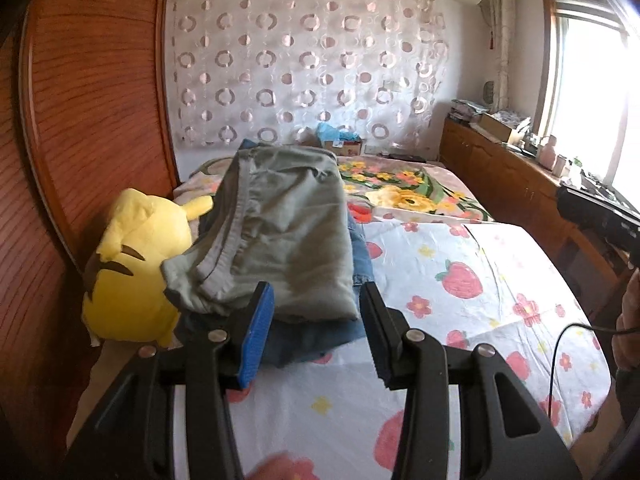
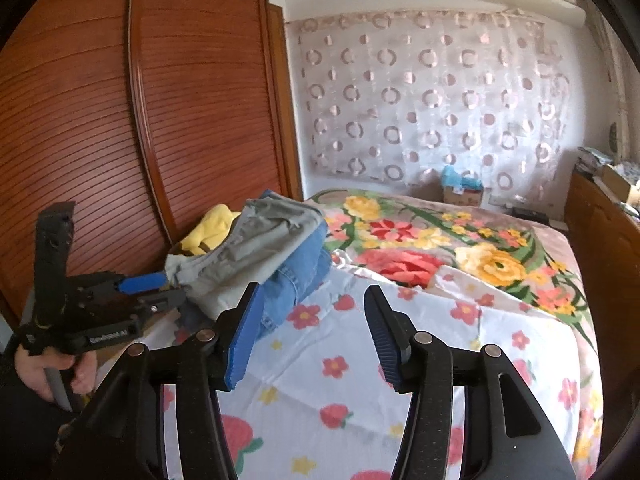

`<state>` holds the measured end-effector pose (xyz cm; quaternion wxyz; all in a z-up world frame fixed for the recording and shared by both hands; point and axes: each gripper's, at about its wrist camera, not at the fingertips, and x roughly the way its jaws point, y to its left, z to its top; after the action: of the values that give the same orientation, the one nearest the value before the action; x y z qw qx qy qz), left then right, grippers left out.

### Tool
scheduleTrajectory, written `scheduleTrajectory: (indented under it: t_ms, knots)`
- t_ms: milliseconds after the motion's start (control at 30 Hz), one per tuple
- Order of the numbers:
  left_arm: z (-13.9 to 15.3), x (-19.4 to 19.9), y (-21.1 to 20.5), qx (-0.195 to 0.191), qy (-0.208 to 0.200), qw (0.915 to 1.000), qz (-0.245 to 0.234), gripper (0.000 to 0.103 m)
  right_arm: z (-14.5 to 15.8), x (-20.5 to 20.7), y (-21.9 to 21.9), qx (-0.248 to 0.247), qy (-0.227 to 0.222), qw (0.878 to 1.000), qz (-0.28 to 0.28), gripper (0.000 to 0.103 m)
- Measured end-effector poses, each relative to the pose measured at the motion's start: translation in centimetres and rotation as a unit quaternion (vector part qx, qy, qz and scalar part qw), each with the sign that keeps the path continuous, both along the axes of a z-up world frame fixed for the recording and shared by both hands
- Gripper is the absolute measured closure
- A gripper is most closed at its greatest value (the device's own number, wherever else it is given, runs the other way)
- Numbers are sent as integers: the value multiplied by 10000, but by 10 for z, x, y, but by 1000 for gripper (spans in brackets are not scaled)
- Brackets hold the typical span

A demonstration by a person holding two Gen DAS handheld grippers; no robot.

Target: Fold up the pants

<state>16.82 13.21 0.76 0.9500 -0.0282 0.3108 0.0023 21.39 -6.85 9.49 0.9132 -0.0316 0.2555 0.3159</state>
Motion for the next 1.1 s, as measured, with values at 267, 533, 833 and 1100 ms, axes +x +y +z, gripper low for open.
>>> scheduleTrajectory:
  t_ms: [267,533,833,1100]
  knots:
    - [24,-40,-27,42,-331,9990,-301,59,10,-43,-22,47,-170,9994,-313,40]
    - [36,-74,-52,131,-520,9974,-487,59,9,-74,-43,56,-222,9977,-645,25]
    - [40,-104,-71,175,-605,9967,-513,59,7,-111,-70,51,-241,9946,-1008,22]
    - [45,-119,-87,168,-662,9959,-599,59,13,-139,-90,-17,-335,9918,-1234,22]
